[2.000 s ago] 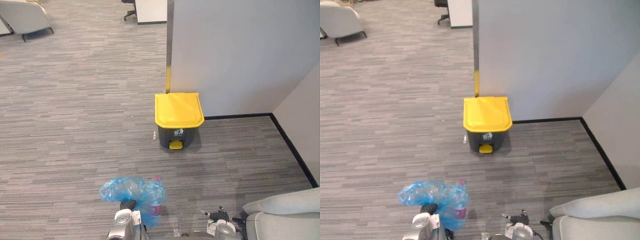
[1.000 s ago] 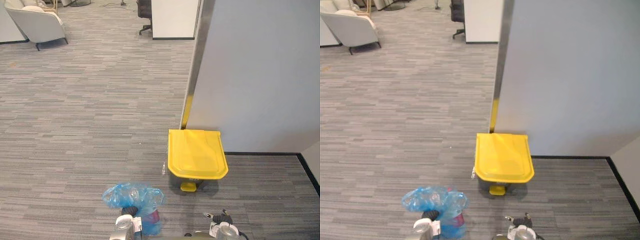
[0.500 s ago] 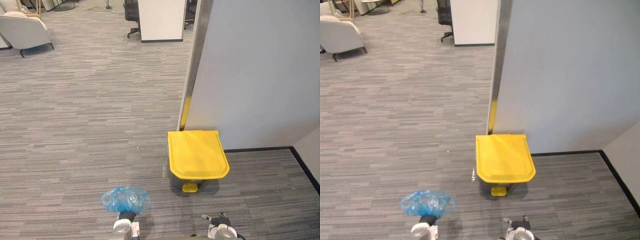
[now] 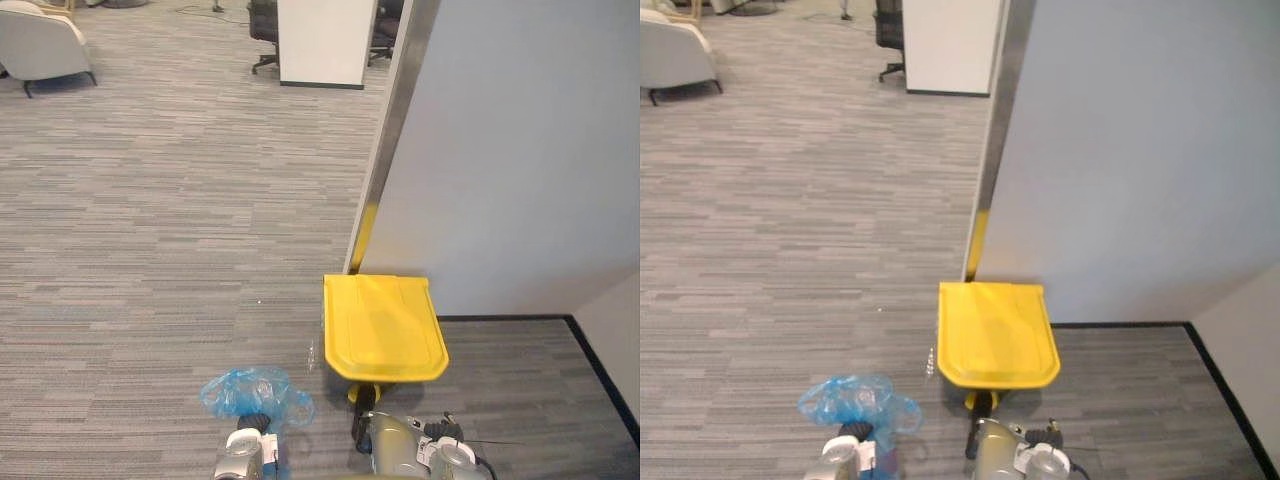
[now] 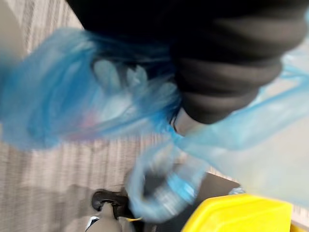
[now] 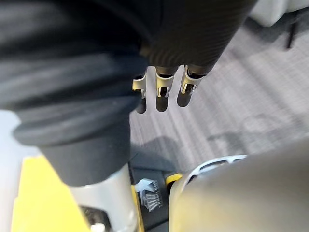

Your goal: Gather rubbish on tea table into small bin, then transfer packed bag to large trash can.

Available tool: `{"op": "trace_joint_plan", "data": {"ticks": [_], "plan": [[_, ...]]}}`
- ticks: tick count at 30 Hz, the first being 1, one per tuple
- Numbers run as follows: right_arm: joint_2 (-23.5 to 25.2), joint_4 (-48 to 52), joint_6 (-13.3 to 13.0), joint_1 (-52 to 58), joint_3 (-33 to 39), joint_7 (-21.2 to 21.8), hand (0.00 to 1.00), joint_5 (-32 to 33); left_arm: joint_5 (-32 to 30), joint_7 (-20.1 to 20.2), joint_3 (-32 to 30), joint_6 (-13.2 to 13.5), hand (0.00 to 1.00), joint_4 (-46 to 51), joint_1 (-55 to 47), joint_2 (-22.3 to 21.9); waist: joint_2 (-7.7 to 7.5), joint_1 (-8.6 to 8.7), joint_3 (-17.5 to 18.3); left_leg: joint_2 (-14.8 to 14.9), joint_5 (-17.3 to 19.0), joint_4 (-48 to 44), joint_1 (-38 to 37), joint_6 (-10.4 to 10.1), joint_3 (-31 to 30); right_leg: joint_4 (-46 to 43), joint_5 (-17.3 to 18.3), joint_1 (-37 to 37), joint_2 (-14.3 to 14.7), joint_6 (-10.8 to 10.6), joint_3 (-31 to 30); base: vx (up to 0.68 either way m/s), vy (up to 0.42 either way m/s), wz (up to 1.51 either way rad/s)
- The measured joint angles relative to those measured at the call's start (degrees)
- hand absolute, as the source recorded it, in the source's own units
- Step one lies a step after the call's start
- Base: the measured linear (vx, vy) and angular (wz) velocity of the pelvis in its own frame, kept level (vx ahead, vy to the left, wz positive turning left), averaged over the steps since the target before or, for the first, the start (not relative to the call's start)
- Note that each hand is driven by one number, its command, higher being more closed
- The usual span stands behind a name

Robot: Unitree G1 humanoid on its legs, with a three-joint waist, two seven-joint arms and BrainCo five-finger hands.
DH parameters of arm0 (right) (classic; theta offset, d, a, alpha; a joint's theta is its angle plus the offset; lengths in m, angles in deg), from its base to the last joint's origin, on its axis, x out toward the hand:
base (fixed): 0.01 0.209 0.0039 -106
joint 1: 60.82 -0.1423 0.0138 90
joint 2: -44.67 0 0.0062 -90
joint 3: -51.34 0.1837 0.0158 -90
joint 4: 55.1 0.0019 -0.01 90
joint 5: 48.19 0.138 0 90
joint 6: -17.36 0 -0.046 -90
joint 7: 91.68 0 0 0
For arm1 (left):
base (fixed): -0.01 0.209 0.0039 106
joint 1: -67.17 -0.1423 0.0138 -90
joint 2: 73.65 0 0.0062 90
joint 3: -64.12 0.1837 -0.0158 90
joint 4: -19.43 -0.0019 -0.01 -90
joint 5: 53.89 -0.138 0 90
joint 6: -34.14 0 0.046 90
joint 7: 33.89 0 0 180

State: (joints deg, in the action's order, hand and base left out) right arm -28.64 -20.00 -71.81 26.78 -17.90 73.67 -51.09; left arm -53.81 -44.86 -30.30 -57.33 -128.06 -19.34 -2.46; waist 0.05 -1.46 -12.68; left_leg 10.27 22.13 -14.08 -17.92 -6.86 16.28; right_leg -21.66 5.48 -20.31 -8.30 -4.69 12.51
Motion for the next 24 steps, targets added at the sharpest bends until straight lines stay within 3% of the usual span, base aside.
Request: {"op": "trace_joint_plan", "data": {"ticks": [2,4,8,10,15,24], "plan": [[-0.53,0.16,0.33,-0.51,0.62,0.05,0.0,-1.33,-0.02,-0.14,-0.22,0.66,1.0,0.2,1.12,0.03,1.22,-0.01,-0.59,-0.04,-0.2,-0.05,0.18,0.43,-1.52,-2.05,1.52,0.1,1.07,0.09,0.51,0.22,-0.126,0.01],[-0.33,0.25,0.29,0.02,0.94,0.07,0.0,-1.51,-0.03,-0.07,-0.18,1.09,1.0,0.92,1.55,0.32,0.98,0.01,-0.23,0.19,-0.01,-0.34,-0.32,2.31,-2.23,-5.39,4.6,0.06,1.15,0.36,0.83,0.13,-0.096,0.12],[-0.61,0.26,0.37,-0.01,-0.29,0.21,0.0,-1.47,-0.01,-0.01,-0.41,1.11,1.0,1.22,1.65,0.14,-0.11,-0.03,-0.37,0.19,-0.04,0.0,-0.27,2.26,-2.95,-8.15,6.85,-0.74,0.14,0.2,1.55,0.08,-0.066,0.16],[-0.76,0.28,0.33,-0.34,-1.91,0.2,0.0,-1.5,0.05,-0.02,-0.72,1.12,1.0,1.24,1.42,0.15,-0.21,-0.05,-0.01,-0.2,-0.14,-0.17,1.28,2.09,-4.16,-8.11,6.91,-1.8,-0.46,0.11,1.67,0.05,-0.012,0.15],[-0.94,0.46,0.48,-2.26,-6.79,0.03,0.0,-1.53,0.05,-0.02,1.06,1.14,1.0,3.11,1.89,0.82,-0.58,-0.66,0.58,-1.78,-1.85,-1.46,8.11,-0.94,-6.97,-7.0,4.77,-5.78,-3.02,1.37,2.45,0.07,0.036,0.27],[-1.01,8.97,-0.03,-7.94,-17.15,-0.85,0.0,-1.71,0.13,-0.19,4.44,1.38,1.0,8.79,3.31,0.38,0.19,-1.98,0.34,-1.9,-1.96,-10.73,19.49,-1.09,-10.01,-6.0,4.09,-8.4,-6.73,2.39,6.27,0.03,0.012,0.33]]}}
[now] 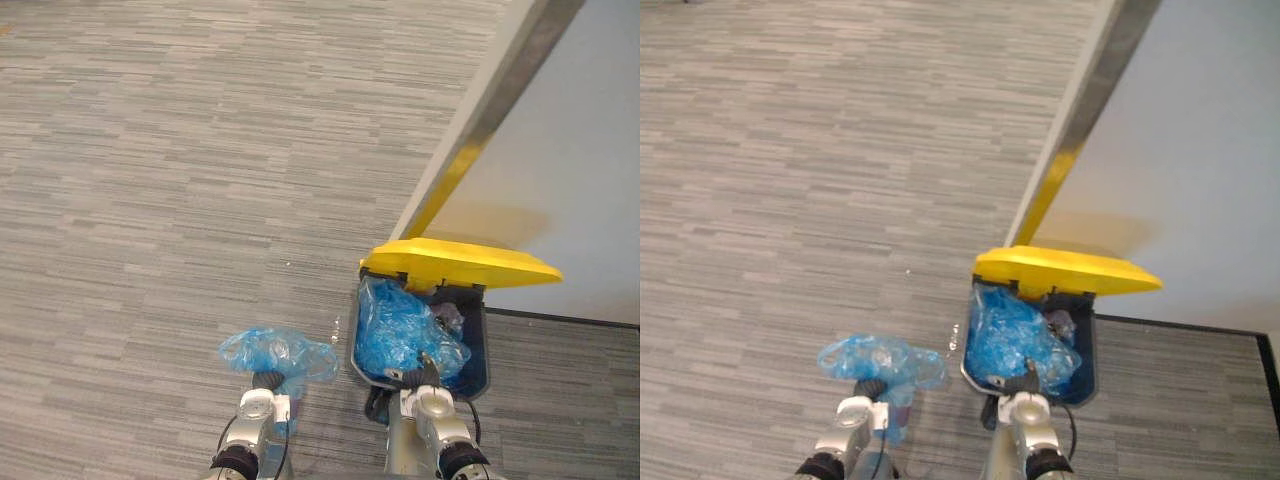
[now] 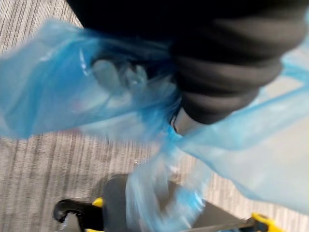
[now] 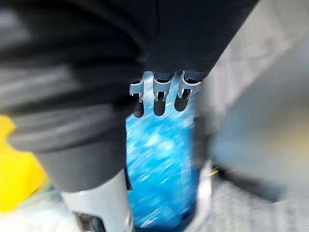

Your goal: Gather rubbish on tea table into small bin, then transfer packed bag to large trash can.

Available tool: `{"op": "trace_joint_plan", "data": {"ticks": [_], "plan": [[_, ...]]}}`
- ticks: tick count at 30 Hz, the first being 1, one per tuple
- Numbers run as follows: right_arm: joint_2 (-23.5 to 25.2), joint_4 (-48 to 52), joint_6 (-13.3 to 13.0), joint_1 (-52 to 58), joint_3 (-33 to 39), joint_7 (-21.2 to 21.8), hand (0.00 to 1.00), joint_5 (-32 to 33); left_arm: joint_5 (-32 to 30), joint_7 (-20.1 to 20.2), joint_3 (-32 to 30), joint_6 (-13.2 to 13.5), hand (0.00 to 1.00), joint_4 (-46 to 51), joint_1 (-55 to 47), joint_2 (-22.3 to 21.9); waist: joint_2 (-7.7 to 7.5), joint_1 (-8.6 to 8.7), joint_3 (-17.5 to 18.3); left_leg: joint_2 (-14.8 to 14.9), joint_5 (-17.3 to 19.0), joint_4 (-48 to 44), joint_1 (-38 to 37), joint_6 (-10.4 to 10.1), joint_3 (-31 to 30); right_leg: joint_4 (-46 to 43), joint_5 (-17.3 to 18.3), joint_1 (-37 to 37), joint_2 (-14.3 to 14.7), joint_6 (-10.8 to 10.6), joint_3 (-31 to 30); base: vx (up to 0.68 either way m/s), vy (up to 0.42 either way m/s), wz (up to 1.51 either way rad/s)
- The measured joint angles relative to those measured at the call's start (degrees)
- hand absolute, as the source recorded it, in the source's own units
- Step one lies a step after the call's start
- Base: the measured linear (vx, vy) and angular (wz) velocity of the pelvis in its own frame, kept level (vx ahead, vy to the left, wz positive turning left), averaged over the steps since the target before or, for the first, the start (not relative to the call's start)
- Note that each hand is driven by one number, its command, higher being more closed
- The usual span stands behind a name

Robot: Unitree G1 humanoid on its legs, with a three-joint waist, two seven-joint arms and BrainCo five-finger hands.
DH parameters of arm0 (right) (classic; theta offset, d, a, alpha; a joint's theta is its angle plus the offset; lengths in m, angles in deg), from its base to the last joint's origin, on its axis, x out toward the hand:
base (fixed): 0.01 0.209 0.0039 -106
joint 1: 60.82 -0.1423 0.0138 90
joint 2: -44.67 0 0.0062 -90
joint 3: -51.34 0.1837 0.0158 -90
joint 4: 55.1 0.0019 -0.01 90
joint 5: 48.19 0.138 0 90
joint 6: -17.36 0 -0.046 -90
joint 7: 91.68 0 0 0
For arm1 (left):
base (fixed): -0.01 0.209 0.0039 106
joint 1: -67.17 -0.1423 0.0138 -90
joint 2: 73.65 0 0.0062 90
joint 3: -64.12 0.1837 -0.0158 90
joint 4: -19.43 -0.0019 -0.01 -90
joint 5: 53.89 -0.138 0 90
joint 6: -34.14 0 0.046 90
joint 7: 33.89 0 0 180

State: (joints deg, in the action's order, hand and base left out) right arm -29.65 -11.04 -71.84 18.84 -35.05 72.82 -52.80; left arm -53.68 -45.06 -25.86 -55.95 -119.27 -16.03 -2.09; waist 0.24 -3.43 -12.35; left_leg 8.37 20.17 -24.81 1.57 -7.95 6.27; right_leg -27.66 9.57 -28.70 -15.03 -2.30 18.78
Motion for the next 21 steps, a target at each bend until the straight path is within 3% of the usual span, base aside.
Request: {"op": "trace_joint_plan", "data": {"ticks": [6,9,13,16,21], "plan": [[-2.47,2.73,-0.21,-6.28,-5.1,-0.95,0.0,-2.31,1.17,-1.29,1.77,0.51,1.0,3.54,1.64,2.63,-0.02,-1.06,-0.26,0.15,-0.02,-2.86,6.32,-0.04,-0.87,0.15,-1.13,-3.52,-0.87,0.85,-0.03,-0.04,-0.045,0.24],[-6.44,6.42,0.37,-9.21,-5.06,-1.51,0.0,-3.98,2.06,-1.47,3.87,1.63,1.0,6.03,2.66,2.98,-0.01,-1.43,-0.54,0.45,-0.01,-3.65,7.29,-0.03,-0.86,0.78,-2.03,-3.64,-0.65,0.94,-0.05,-0.06,-0.061,0.03],[-11.85,8.95,0.8,-15.11,-4.48,-2.02,0.0,-4.5,3.55,-1.39,6.71,2.28,1.0,9.24,5.52,4.26,0.02,-1.41,-0.98,1.62,1.08,-3.3,10.22,0.15,-0.72,3.01,-4.38,-5.62,0.81,-0.38,-0.25,-0.1,-0.076,0.04],[-14.64,9.07,1.62,-19.15,-3.64,-2.1,0.0,-4.47,5.15,-1.37,8.69,2.42,1.0,12.2,6.83,5.26,-0.06,-1.31,-2.51,3.05,3.57,-3.3,10.19,-1.01,-0.86,2.72,-4.92,-5.99,2.13,-0.94,-0.16,-0.11,-0.069,-0.1],[-17.46,11.41,2.17,-21.08,-2.13,-2.16,0.0,-4.35,7.35,-1.14,11.48,2.51,1.0,16.17,7.38,5.64,-0.8,-1.09,-3.55,3.36,3.86,-3.37,10.32,-0.8,-0.84,3.06,-4.78,-6.57,3.49,-1.68,-1.52,-0.07,-0.061,-0.07]]}}
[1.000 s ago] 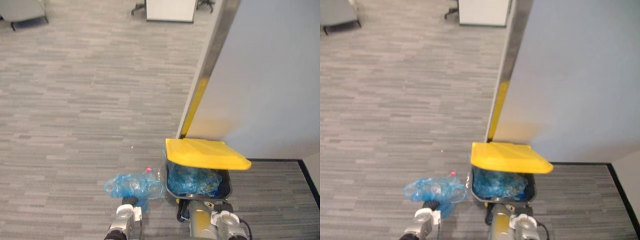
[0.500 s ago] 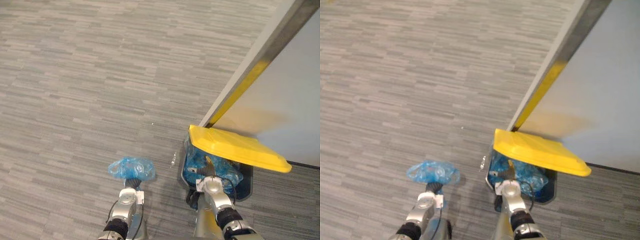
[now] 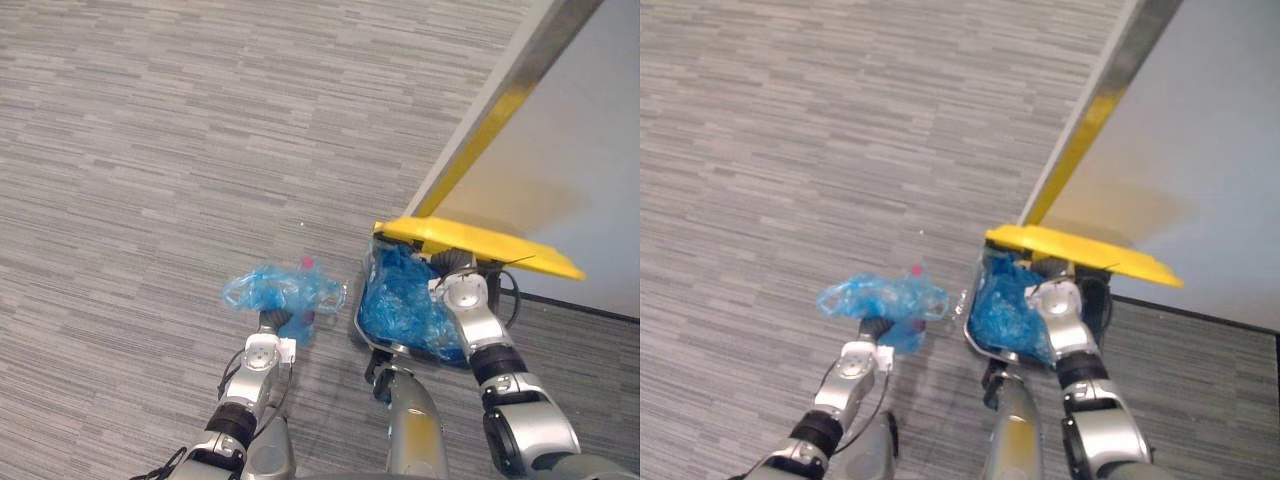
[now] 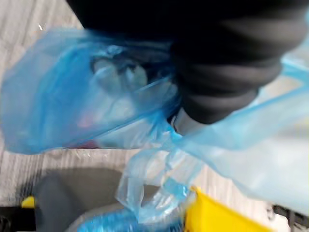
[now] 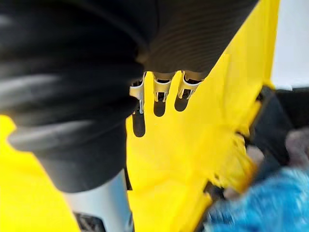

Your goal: Gather rubbish on tea table into small bin, then transfer packed bag to large trash can.

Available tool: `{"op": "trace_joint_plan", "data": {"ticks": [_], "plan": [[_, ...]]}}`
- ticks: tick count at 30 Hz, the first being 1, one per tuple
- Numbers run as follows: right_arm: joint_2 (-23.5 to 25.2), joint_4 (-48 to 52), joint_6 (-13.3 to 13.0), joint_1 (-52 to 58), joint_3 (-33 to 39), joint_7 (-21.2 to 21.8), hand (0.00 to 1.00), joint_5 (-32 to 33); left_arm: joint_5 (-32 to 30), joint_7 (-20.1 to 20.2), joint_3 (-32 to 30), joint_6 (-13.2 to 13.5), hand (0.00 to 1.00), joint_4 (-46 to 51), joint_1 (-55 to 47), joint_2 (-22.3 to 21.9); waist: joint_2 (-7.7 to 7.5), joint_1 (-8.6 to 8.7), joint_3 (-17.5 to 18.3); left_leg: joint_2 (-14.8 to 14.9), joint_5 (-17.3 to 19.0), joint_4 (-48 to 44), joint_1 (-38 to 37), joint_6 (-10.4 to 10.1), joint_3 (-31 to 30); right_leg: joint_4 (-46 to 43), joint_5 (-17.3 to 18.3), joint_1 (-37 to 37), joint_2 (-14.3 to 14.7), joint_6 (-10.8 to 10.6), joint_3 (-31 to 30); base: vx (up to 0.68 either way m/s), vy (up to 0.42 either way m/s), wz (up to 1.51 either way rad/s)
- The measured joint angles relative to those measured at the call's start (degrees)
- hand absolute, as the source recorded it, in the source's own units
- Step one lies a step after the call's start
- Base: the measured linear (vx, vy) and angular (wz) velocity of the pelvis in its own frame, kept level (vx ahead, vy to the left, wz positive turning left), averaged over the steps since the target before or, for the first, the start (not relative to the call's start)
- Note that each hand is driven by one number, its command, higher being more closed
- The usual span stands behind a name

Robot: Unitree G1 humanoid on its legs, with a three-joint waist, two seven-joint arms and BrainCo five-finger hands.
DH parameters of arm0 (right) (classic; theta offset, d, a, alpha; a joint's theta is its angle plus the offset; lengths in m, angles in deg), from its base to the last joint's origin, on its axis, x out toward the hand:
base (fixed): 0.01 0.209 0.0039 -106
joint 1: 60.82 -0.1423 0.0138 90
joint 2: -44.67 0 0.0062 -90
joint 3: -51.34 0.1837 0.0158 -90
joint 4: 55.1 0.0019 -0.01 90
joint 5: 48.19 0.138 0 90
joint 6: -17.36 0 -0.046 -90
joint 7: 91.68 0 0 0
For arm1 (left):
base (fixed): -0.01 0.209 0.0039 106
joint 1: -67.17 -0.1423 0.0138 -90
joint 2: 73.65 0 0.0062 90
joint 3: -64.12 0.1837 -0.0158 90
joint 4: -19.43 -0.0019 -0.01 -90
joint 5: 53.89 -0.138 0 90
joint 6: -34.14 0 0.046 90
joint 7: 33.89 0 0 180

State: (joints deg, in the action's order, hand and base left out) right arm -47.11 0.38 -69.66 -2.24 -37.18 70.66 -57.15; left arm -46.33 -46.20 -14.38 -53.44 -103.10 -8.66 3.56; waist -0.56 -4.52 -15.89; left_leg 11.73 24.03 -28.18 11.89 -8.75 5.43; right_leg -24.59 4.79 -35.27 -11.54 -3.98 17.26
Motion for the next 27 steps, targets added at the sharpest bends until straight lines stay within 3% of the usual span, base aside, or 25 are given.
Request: {"op": "trace_joint_plan", "data": {"ticks": [5,9,19,23,27], "plan": [[-1.84,0.73,0.29,-2.24,3.15,-0.06,0.0,0.49,1.72,0.18,4.49,0.15,1.0,6.84,0.08,0.42,-0.1,1.44,-0.09,0.73,-0.9,0.63,-0.09,-1.56,0.35,-0.13,-0.45,-0.46,1.01,0.81,-0.11,0.03,-0.039,-0.06],[-2.32,2.1,1.02,-2.2,4.24,-0.06,0.0,2.16,3.69,0.66,8.97,1.13,1.0,12.93,-0.02,0.46,-1.02,1.47,-0.63,0.51,-1.03,0.66,-1.09,-1.86,1.79,-0.4,-0.78,-0.44,1.11,1.29,-1.27,0.02,0.025,-0.11],[-2.31,2.1,1.61,-2.35,5.19,0.78,0.0,2.72,6.17,4.38,21.63,2.31,1.0,26.26,0.85,0.29,-1.81,2.07,-1.51,-0.68,0.33,-0.65,-2.39,0.49,3.36,-0.44,-0.98,0.28,0.67,1.18,-3.03,0.0,0.032,-0.07],[-2.06,2.07,1.61,-2.67,5.22,0.79,0.0,2.72,6.15,4.78,23.07,2.32,1.0,27.48,3.21,-1.12,-1.95,2.55,-1.6,-1.31,0.59,-0.56,-3.21,0.69,4.63,-0.39,-1.4,0.1,0.69,1.11,-4.43,0.0,0.038,-0.15],[-0.82,1.27,1.66,-5.19,5.29,0.88,0.0,2.72,6.0,4.65,24.43,2.31,1.0,27.86,6.35,-2.11,-2.02,4.12,-1.92,-1.82,0.75,-0.58,-3.27,0.98,5.6,0.72,-2.37,0.0,0.74,1.05,-5.3,-0.01,0.03,-0.1]]}}
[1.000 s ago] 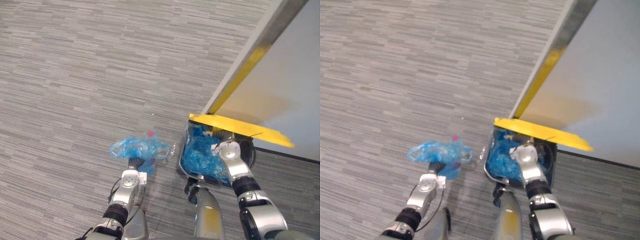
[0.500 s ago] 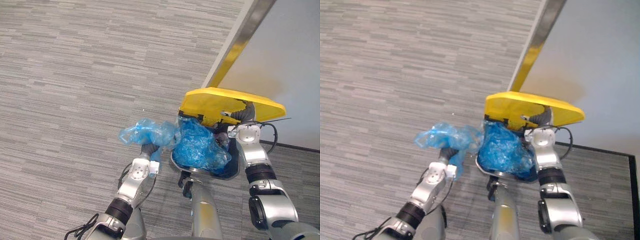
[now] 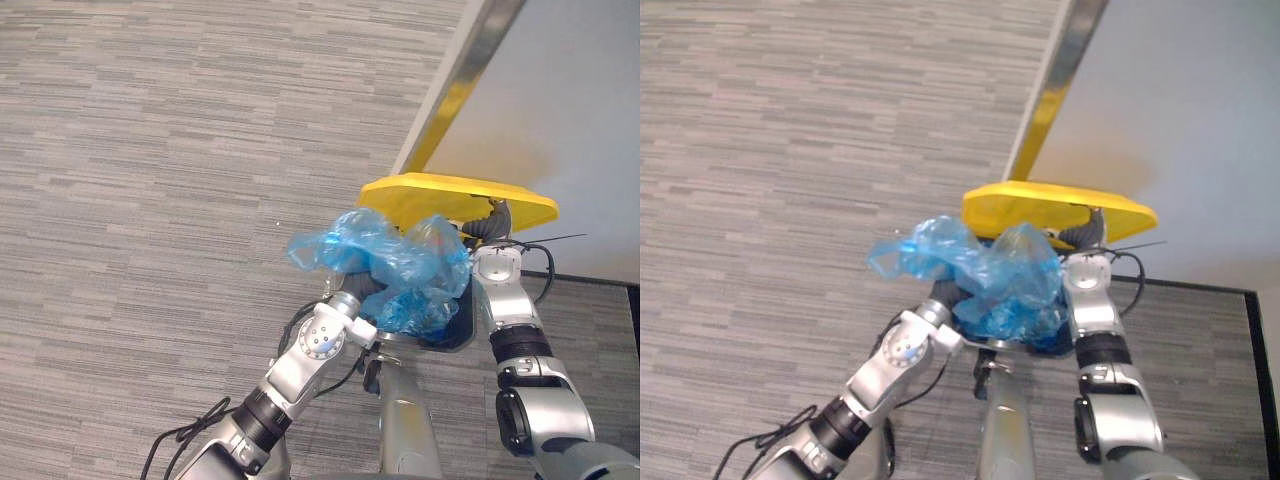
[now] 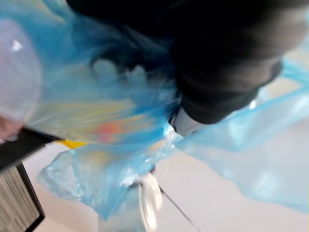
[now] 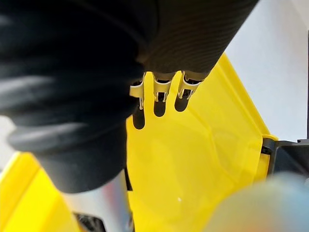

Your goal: Gather rubbish on tea table into small bin, then transfer packed bag to large trash can.

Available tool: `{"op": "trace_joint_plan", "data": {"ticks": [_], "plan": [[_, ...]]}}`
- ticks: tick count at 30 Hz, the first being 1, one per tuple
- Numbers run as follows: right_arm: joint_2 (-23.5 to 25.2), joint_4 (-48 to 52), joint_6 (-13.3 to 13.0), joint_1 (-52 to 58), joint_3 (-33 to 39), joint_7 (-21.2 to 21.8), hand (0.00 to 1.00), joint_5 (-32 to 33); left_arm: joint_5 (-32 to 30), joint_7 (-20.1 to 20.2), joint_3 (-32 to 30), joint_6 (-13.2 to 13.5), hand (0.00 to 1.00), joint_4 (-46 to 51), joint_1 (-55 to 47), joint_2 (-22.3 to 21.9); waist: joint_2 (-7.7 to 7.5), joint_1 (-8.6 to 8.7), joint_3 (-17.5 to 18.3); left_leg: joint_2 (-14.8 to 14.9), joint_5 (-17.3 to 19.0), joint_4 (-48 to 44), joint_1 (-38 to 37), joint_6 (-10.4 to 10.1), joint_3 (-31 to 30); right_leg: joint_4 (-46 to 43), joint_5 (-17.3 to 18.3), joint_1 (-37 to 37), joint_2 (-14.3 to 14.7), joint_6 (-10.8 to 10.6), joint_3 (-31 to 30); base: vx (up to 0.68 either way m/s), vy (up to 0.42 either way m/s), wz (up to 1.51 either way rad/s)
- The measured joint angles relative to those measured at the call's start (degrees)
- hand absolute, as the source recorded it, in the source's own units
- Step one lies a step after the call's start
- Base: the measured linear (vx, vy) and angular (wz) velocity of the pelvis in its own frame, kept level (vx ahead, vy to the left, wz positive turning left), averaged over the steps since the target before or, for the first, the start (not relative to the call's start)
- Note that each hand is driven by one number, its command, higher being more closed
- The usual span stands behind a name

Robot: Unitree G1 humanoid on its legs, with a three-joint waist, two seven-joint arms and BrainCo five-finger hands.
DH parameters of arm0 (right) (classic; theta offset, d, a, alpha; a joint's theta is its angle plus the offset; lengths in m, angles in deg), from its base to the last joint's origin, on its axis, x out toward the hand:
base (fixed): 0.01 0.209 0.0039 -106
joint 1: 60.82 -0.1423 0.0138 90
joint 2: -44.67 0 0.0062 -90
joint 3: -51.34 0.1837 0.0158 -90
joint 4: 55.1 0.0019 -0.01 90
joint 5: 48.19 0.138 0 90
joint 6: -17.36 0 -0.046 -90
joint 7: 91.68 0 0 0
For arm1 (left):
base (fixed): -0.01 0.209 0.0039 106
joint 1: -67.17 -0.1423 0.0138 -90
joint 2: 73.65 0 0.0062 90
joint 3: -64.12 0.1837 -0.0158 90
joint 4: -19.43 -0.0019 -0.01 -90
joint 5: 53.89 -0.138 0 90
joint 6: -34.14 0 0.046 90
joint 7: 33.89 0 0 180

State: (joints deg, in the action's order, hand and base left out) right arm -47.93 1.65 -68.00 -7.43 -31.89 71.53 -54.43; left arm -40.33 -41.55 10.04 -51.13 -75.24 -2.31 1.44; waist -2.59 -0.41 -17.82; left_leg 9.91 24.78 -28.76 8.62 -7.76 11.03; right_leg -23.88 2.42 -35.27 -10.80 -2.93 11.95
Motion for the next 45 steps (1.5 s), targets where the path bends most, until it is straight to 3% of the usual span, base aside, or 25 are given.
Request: {"op": "trace_joint_plan", "data": {"ticks": [6,11,15,22,26,27,33,37,45], "plan": [[0.65,-1.52,0.18,-3.35,0.71,-0.03,0.0,0.05,-3.08,-1.09,1.26,-0.1,1.0,-1.5,4.29,-2.02,-0.11,0.67,-0.97,-0.62,0.34,-0.27,0.21,0.56,1.33,1.09,-1.24,-0.58,0.25,-0.11,-1.43,-0.01,0.009,-0.1],[0.62,1.78,0.39,-4.3,0.43,-0.14,0.0,0.37,-6.08,-1.36,0.14,-0.87,1.0,-14.19,10.72,-3.52,-0.21,1.28,-2.55,-0.47,1.5,-1.63,1.79,0.75,2.46,3.05,-2.79,-1.79,1.08,-0.49,-2.5,-0.02,0.002,-0.14],[0.39,7.62,0.38,-6.34,-1.35,-0.68,0.0,1.87,-8.18,-2.39,-1.83,-3.32,1.0,-24.55,16.69,-4.34,-0.59,2.75,-4.79,-0.41,2.2,-4.16,5.72,0.16,3.71,3.49,-4.34,-5.51,1.71,-0.36,-3.96,0.01,0.003,-0.13],[-0.63,10.25,0.28,-10.13,-7.59,-1.35,0.0,2.12,-11.48,-3.47,-3.67,-5.27,1.0,-34.81,22.39,-4.35,-0.6,3.89,-7.43,0.03,2.74,-4.41,7.48,0.16,5.65,4.41,-5.09,-8.17,3.2,0.45,-5.65,0.05,-0.005,-0.15],[-1.86,12.43,-0.08,-12.2,-10.26,-1.73,0.0,3.04,-14.27,-3.48,-8.04,-5.71,1.0,-41.58,26.33,-4.69,-0.45,4.58,-8.54,0.46,3.48,-5.86,10.71,0.08,5.79,4.34,-5.46,-11.13,3.66,0.37,-6.0,0.03,-0.027,-0.03],[-1.85,12.43,-0.1,-12.7,-10.4,-1.74,0.0,3.3,-14.73,-3.57,-8.54,-5.77,0.0,-42.19,26.72,-4.59,-0.46,4.69,-8.97,0.52,3.5,-6.11,10.88,0.09,5.79,4.31,-5.53,-11.25,3.72,0.46,-6.01,0.03,-0.015,-0.04],[-2.05,12.38,-0.22,-16.11,-14.33,-1.74,0.0,4.75,-20.91,-4.04,-13.66,-9.14,0.0,-48.21,28.0,-4.62,-0.39,5.58,-9.21,0.81,3.57,-7.04,12.96,0.13,6.73,4.31,-6.03,-13.8,4.58,0.7,-7.09,0.03,-0.022,-0.08],[-2.16,12.22,-0.22,-17.01,-16.61,-1.1,0.0,5.18,-24.14,-4.62,-14.2,-9.45,0.0,-48.19,27.62,-4.63,-0.38,5.66,-9.2,1.15,4.21,-7.43,12.41,0.17,7.36,4.33,-6.48,-13.81,4.98,0.86,-7.99,0.02,-0.016,-0.13],[-2.12,10.77,-0.17,-17.38,-18.61,0.41,0.0,5.05,-24.82,-4.64,-13.99,-9.59,0.0,-46.71,25.08,-4.73,-0.19,5.63,-9.07,0.52,3.72,-7.0,10.23,-0.33,6.64,4.67,-7.0,-11.12,4.61,1.0,-7.65,0.0,-0.01,0.02]]}}
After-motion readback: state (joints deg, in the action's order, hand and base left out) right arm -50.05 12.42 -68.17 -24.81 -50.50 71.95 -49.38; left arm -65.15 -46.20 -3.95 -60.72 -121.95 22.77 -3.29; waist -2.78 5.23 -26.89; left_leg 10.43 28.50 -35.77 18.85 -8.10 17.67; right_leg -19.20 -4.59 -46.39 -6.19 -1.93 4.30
